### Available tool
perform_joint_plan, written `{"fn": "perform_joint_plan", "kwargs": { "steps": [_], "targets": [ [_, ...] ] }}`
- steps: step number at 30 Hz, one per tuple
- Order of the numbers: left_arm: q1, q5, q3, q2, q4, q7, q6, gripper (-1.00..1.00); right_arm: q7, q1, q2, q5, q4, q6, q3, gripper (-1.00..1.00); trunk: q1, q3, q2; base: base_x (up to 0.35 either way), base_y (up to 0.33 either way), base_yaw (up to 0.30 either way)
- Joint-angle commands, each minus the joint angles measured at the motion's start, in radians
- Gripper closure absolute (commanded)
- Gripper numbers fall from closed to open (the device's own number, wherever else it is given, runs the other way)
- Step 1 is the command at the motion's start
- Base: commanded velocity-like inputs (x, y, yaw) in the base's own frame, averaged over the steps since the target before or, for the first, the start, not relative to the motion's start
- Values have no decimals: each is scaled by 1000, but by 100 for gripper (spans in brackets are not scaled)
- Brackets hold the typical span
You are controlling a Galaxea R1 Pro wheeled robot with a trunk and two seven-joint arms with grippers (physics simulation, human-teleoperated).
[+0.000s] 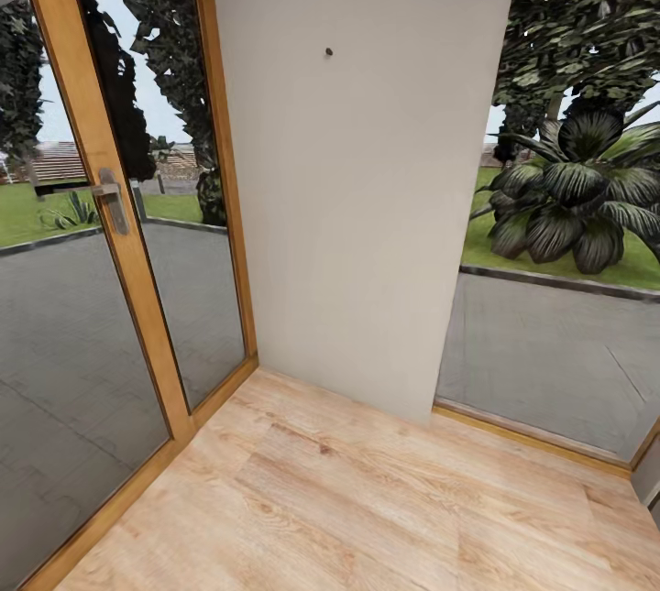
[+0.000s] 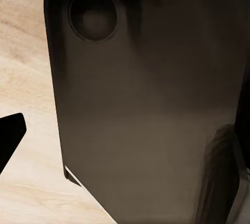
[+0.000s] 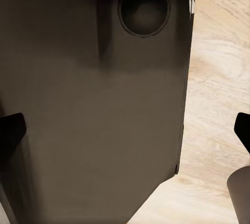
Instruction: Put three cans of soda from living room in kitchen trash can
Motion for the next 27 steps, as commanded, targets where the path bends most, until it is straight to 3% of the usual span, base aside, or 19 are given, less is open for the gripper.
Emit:
{"fn": "perform_joint_plan", "kwargs": {
  "steps": [1, 6, 12, 17, 18, 20, 27],
  "targets": [
    [0, 0, 0, 0, 0, 0, 0, -100, 0, 0, 0, 0, 0, 0, 0, -100, 0, 0, 0, 0, 0, 0],
    [0, 0, 0, -1, 0, 0, -5, -100, -2, 0, 0, 0, -2, 0, -1, -100, 0, 0, 0, 0, 0, 0],
    [-11, -4, 0, 0, -28, -8, -39, -100, -5, -5, -34, 1, -36, -1, 0, -100, 0, 0, 0, 0, 0, 0],
    [-12, -5, -4, 0, -34, -11, -67, -100, -5, -6, -36, 2, -64, -4, 1, -100, 0, 0, 0, 0, 0, 0],
    [-13, -5, -4, 0, -37, -12, -239, -100, -5, -6, -36, 2, -249, -6, 3, -100, 0, 0, 0, 0, 0, 0],
    [-14, -6, -5, 1, -49, -13, -248, -100, -5, -6, -36, 2, -270, -8, 3, -100, 0, 0, 0, 0, 0, 0],
    [-13, -3, -1, 3, -220, -15, -248, -100, 1, -6, -41, 2, -383, -12, 2, -100, 0, 0, 0, 0, 0, 0]
  ]
}}
